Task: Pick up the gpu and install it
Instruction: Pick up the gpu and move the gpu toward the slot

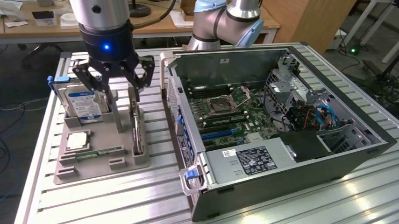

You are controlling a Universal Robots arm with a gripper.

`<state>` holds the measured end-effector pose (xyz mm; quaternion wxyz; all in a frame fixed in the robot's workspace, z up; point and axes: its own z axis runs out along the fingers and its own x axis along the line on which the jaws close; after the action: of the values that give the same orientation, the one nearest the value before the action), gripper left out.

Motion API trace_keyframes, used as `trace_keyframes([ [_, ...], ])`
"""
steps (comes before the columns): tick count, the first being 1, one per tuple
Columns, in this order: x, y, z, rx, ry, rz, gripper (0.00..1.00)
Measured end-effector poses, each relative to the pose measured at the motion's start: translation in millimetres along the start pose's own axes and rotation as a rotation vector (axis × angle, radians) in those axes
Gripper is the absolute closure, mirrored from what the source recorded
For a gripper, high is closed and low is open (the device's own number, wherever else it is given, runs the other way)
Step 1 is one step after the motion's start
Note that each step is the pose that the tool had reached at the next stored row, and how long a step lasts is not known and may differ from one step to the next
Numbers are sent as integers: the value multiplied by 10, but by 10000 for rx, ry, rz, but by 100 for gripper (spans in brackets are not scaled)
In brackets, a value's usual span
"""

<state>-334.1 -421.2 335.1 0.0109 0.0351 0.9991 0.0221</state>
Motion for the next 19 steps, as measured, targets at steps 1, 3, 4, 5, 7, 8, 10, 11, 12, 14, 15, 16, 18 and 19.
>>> trace_keyframes([
  [1,0,0,10,0,0,0,40],
  [3,1,-1,30,0,1,0,40],
  [4,1,-2,40,0,1,0,40],
  [5,1,-2,50,0,1,0,40],
  [7,1,-3,71,-1,0,0,40],
  [8,2,-4,80,0,0,0,40],
  [10,2,-4,101,0,0,0,40],
  [11,2,-5,111,1,1,0,40],
  [12,2,-5,122,0,0,0,40],
  [14,3,-6,144,0,1,0,40],
  [15,3,-7,155,0,1,0,40],
  [16,3,-7,165,0,1,0,40],
  [18,4,-8,186,0,1,0,40],
  [19,4,-9,196,0,0,0,40],
])
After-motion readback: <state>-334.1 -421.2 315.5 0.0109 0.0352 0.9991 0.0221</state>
